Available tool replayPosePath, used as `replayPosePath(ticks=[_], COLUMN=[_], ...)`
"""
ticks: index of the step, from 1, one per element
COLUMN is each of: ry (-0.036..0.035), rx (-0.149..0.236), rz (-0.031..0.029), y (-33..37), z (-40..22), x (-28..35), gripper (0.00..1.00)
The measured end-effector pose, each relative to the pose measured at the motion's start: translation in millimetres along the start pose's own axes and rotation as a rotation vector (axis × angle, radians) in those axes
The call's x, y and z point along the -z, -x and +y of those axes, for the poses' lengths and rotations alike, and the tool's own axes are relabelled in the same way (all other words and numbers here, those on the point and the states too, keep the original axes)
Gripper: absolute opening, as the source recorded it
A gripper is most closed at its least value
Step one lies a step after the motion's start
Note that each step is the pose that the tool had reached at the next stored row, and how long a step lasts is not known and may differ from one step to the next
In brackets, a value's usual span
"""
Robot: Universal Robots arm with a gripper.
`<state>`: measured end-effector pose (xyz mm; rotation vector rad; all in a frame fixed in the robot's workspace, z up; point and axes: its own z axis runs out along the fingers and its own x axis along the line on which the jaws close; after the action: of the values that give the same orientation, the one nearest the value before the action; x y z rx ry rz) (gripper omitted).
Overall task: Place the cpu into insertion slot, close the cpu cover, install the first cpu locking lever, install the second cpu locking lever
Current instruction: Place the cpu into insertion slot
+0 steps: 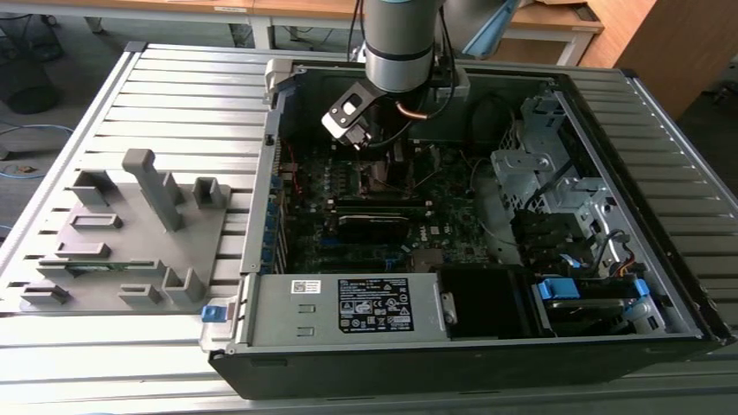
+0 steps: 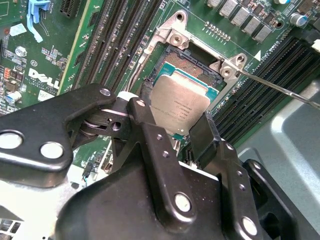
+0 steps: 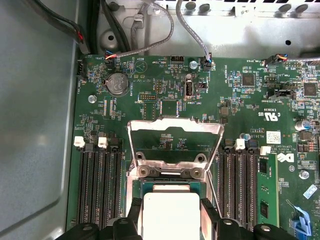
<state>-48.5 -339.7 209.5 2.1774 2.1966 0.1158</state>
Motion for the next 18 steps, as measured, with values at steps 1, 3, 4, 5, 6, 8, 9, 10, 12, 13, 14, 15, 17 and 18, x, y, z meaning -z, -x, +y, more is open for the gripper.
replayPosePath(ticks=[1, 3, 4, 5, 6, 8, 9, 10, 12, 13, 14, 15, 17, 18], ry=[-0.0006, -0.0055, -0.0078, -0.0084, -0.009, -0.0101, -0.0105, -0.011, -0.012, -0.0126, -0.0136, -0.0172, -0.0222, -0.0238], rx=[0.0, 0.0, 0.0, 0.0, 0.0, 0.0, 0.0, 0.0, 0.0, 0.0, 0.0, 0.0, 0.0, 0.0], rz=[0.0, 0.0003, 0.0002, 0.0001, 0.0, 0.0, 0.0001, 0.0001, 0.0001, 0.0001, 0.0001, 0.0006, 0.0002, 0.0001], y=[0.0, -0.1, 0.0, 0.0, 0.0, 0.0, 0.0, 0.0, 0.0, 0.0, 0.0, -0.1, 0.0, 0.0], z=[0.0, 0.0, 0.0, -0.1, -0.1, 0.0, 0.0, 0.0, 0.0, 0.0, 0.0, 0.1, 0.0, 0.0], x=[0.0, -0.1, -0.1, 0.0, 0.0, 0.0, 0.0, 0.0, 0.0, 0.0, -0.1, -0.3, -0.1, 0.0], gripper=[0.54, 0.54, 0.54, 0.54, 0.54, 0.54, 0.54, 0.54, 0.54, 0.54, 0.54, 0.54, 0.54, 0.54])
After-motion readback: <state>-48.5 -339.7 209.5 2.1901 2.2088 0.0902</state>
